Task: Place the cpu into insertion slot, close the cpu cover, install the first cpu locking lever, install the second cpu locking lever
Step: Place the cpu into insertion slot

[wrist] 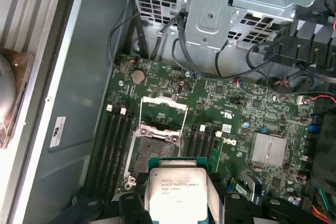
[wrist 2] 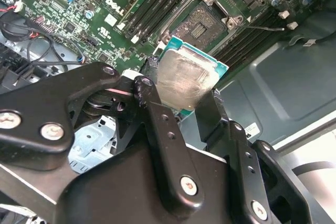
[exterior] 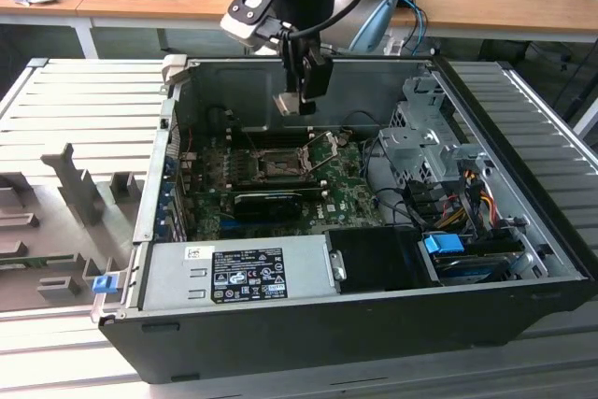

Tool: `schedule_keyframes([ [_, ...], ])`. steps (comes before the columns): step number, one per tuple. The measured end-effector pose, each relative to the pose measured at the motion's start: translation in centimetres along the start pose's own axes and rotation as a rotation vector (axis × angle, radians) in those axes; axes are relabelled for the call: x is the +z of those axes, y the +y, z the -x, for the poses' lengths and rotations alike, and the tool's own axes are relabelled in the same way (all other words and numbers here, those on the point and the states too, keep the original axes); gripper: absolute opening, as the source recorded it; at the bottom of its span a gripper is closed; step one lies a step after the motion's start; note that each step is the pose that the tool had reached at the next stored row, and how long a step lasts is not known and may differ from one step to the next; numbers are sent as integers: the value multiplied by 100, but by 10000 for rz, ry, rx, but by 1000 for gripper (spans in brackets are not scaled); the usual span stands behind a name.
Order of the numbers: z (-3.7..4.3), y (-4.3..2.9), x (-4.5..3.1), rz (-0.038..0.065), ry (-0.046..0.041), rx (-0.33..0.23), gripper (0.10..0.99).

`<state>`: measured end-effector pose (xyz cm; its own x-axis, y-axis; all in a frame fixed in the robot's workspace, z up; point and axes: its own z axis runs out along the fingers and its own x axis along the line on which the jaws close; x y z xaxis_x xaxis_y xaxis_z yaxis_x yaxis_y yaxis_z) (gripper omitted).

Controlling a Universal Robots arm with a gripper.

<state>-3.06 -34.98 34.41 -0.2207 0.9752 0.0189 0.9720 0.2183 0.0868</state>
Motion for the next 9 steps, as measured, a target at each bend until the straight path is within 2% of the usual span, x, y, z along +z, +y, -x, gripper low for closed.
schedule_keyframes([
  [7,1,-6,67,-23,9,5,529],
  [9,2,-8,94,-24,8,173,529],
])
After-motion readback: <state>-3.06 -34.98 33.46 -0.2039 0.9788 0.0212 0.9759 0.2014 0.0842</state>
